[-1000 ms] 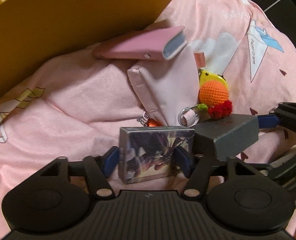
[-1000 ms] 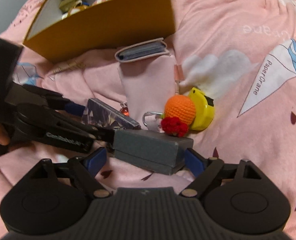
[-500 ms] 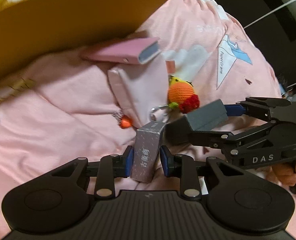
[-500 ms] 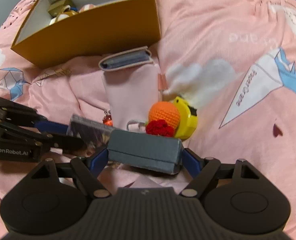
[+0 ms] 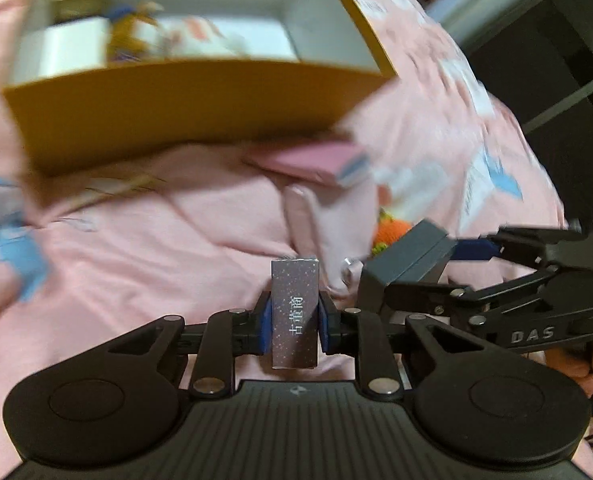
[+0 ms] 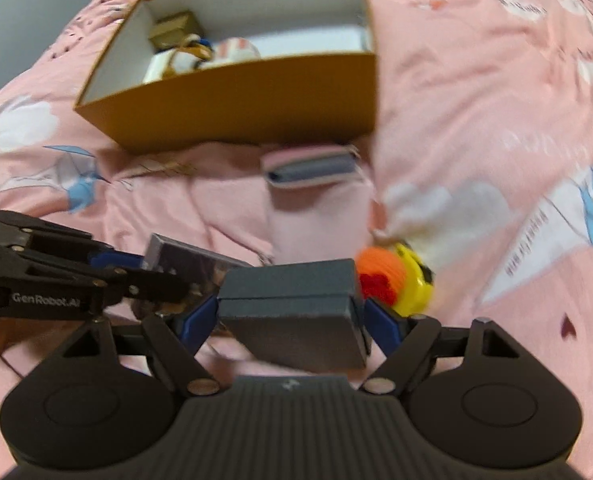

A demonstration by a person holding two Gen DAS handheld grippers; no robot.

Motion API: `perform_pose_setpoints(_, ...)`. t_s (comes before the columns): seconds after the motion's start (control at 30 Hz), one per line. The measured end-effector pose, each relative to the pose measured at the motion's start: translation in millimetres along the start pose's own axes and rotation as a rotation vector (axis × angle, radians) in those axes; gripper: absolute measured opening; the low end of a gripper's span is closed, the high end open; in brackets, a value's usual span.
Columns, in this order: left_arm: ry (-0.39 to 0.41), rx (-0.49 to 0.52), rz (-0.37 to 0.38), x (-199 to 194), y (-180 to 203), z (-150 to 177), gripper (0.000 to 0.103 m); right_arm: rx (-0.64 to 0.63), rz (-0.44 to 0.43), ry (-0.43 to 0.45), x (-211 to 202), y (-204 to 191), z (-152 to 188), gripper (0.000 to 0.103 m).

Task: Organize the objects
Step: 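Grasp the dark grey box with the right tool while the left tool grasps the card deck, then carry the grey box and card deck up toward the orange box with both tools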

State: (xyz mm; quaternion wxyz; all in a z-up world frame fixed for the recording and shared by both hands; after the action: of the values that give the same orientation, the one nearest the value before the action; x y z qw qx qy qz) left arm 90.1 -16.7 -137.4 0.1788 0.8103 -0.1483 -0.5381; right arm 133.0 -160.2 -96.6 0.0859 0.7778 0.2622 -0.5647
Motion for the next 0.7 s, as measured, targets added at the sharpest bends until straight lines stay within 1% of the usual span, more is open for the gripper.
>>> perform_pose_setpoints(0.13,0.097,-0.079,-0.108,-21,-26,-5,0.025,-0.039,-0.069,-0.005,9,-23,-15,0.080)
perform_pose_setpoints(0.17,0.112,-0.097,-0.118,-22,-30,-6,0.025,-0.047,-0.089,-0.010,11,-29,-18,0.080)
perform_pose_setpoints(0.27,0.149,-0.157,-0.095,-24,-40,-12,0.025,-0.062,-0.147,-0.040,22,-48,-25,0.080)
perform_pose_setpoints(0.37,0.155,-0.185,-0.095,-18,-47,-14,0.025,-0.083,-0.180,-0.076,36,-64,-30,0.080)
perform_pose_setpoints(0.5,0.136,-0.285,-0.090,-9,-62,-10,0.025,-0.099,-0.153,-0.076,53,-73,-40,0.080)
perform_pose_setpoints(0.57,0.128,-0.322,-0.114,-9,-70,-6,0.027,-0.118,-0.130,-0.065,59,-76,-43,0.080)
perform_pose_setpoints(0.63,0.125,-0.334,-0.144,-10,-75,-4,0.029,-0.135,-0.102,-0.060,66,-76,-45,0.080)
perform_pose_setpoints(0.7,0.108,-0.327,-0.194,-11,-79,-2,0.033,-0.143,-0.092,-0.057,72,-76,-46,0.080)
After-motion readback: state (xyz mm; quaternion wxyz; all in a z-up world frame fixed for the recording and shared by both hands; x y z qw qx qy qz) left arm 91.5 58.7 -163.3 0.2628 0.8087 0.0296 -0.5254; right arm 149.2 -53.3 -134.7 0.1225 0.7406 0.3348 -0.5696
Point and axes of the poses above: each gripper's, at about its wrist camera, not at the fingertips, and x roughly the way its jaws point, y to its right, z to its underside, the point moved 9 cm from there along x, roughly the way its jaws point, and after that the axes turned 4 degrees about x, right-handed, at the moved point
